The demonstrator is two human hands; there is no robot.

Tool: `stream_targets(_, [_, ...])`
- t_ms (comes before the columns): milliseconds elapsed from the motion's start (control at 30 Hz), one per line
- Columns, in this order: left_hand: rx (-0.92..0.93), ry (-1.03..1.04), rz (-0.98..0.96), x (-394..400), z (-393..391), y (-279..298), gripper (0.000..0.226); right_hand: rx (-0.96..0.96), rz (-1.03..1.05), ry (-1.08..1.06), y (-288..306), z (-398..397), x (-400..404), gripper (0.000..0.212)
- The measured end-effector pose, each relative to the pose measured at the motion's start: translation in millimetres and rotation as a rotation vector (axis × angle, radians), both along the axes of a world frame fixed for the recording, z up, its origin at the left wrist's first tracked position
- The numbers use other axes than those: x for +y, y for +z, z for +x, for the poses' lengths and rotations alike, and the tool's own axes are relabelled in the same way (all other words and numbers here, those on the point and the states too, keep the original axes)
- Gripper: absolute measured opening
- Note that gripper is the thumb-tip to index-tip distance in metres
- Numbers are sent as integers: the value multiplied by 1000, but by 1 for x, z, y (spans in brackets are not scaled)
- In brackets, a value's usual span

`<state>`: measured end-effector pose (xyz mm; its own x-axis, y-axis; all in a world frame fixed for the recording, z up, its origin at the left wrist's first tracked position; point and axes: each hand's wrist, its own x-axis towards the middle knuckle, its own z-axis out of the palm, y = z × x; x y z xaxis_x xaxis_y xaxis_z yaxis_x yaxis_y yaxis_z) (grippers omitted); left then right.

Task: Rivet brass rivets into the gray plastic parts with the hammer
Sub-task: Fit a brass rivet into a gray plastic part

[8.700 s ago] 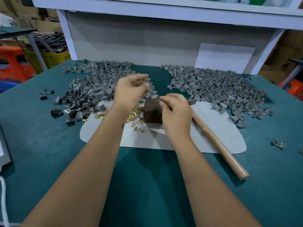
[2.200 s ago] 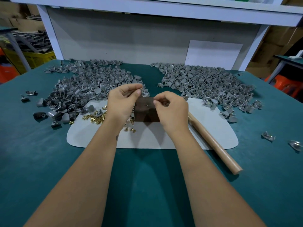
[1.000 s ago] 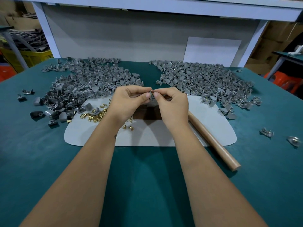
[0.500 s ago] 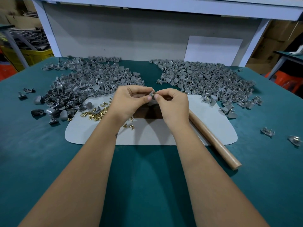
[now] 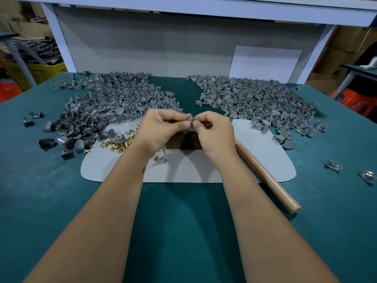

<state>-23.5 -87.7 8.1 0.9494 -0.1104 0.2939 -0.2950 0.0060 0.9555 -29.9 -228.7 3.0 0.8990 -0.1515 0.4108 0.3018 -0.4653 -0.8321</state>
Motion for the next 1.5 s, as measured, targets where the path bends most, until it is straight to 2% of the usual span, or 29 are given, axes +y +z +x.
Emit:
stream_targets(100, [-34, -12, 16, 1, 0, 3, 32, -11, 24, 19, 2, 0, -1, 24])
stream_targets(400, [-49, -51, 44, -2, 0, 1, 40, 44, 25, 11, 0, 1, -4, 19])
stream_targets(800, [-50, 34, 29, -5, 1, -4, 26, 11, 114, -1, 3, -6, 1, 8])
stream_targets(1067, [-38, 47, 3, -5, 6, -4, 20, -33, 136, 11, 3, -5, 1, 12])
stream_targets(1333, [-42, 23, -2, -5, 5, -2, 23, -100, 104, 59, 2, -7, 3, 33])
stream_targets(1500, [-38, 24, 8, -4, 4, -2, 21, -91, 111, 69, 1, -5, 2, 25])
